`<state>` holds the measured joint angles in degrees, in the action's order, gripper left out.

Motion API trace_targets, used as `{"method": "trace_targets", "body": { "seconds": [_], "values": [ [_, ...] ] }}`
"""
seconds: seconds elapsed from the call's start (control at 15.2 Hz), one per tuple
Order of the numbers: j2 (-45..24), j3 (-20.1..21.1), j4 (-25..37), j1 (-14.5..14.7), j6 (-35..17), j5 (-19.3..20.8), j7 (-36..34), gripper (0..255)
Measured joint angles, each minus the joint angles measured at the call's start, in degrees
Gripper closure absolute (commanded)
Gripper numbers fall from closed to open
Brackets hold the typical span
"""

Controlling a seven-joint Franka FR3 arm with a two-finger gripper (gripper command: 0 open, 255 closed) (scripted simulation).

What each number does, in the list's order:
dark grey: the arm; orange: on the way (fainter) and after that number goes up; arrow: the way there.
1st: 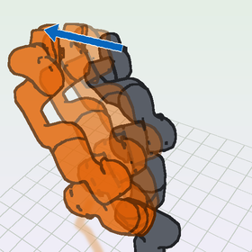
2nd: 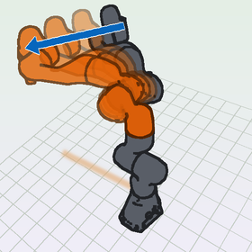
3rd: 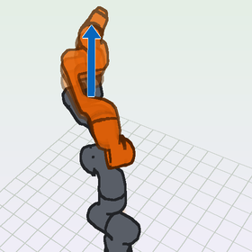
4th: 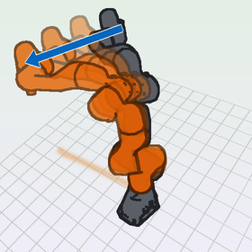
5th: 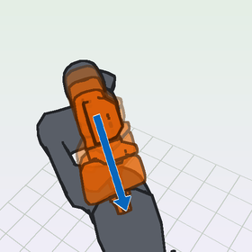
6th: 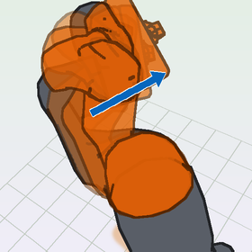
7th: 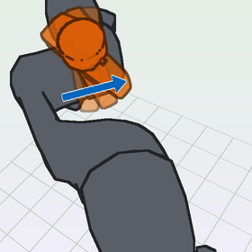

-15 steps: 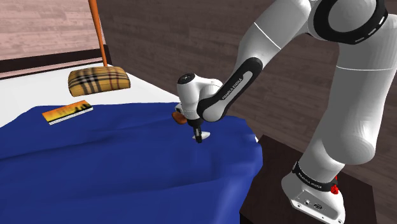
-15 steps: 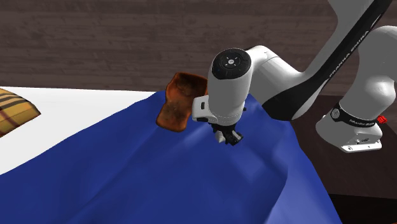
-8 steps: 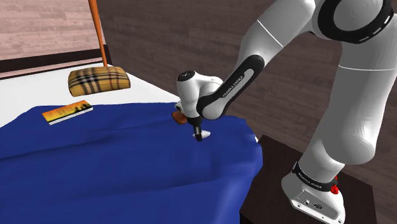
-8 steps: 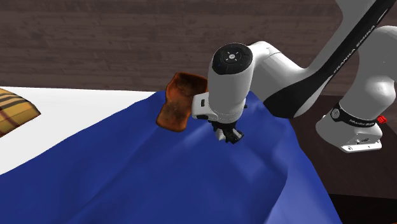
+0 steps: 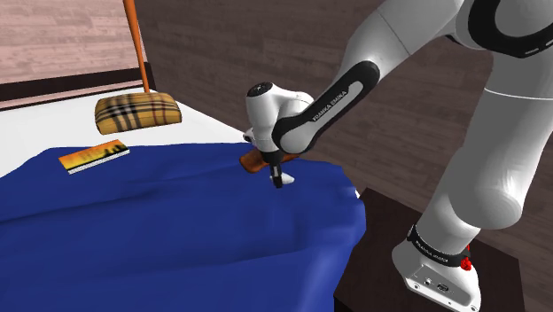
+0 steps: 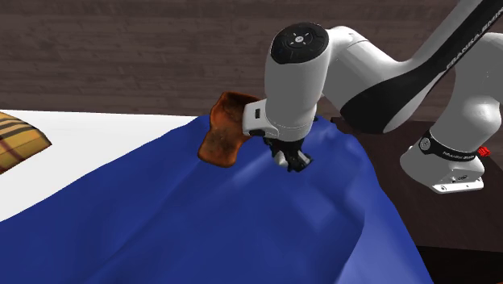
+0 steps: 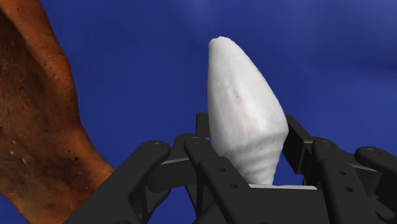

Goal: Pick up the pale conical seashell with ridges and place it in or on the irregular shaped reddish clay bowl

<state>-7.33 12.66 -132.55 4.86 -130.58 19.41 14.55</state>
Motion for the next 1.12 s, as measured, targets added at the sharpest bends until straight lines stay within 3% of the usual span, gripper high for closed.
{"method": "trace_targets", "body": {
  "seconds": [1.12],
  "values": [
    [8.74,0.5,4.08,-0.09,11.78,-4.94,5.57,255]
  ]
}}
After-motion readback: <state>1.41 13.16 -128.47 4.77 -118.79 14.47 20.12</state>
